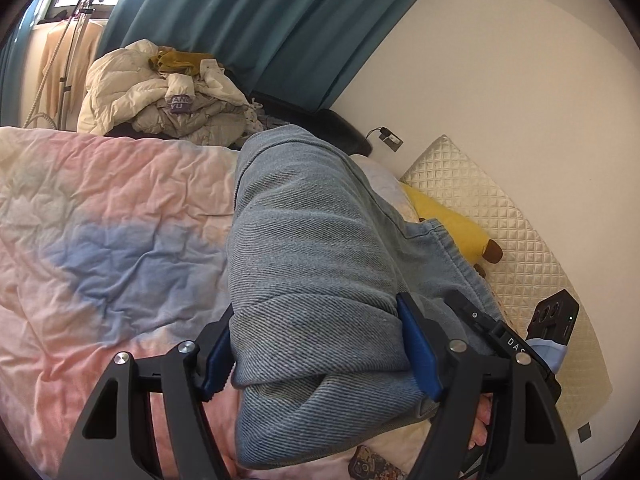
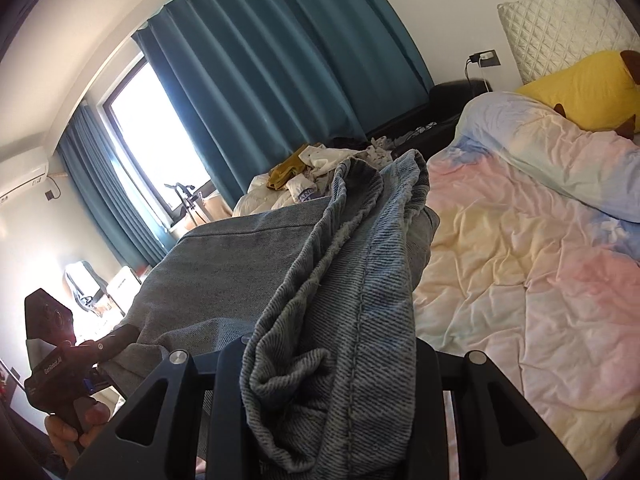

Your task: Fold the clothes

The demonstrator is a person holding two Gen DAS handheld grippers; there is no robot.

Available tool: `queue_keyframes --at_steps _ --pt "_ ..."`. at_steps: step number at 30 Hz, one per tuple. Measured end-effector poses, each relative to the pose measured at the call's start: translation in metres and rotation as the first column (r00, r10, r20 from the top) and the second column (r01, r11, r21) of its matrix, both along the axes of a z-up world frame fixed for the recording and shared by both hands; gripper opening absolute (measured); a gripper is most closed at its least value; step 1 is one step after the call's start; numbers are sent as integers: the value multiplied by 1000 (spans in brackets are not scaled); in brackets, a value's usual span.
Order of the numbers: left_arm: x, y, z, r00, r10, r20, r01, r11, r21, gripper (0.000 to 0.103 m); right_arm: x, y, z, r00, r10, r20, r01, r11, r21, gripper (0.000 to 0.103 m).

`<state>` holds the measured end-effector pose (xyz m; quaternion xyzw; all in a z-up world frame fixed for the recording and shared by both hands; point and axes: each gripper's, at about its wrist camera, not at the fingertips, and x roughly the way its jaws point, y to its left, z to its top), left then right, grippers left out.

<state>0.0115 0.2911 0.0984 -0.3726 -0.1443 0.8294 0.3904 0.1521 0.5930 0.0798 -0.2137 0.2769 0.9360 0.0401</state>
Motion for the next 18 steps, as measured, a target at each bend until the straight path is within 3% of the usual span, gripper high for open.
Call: queue_keyframes --at_steps 9,18 --pt "-8 93 -20 995 -103 5 103 995 -5 74 21 76 -22 994 -108 -9 108 994 -8 29" --pt "-20 185 -53 980 -198 12 199 978 -60 74 36 154 -73 975 -224 6 223 972 -76 29"
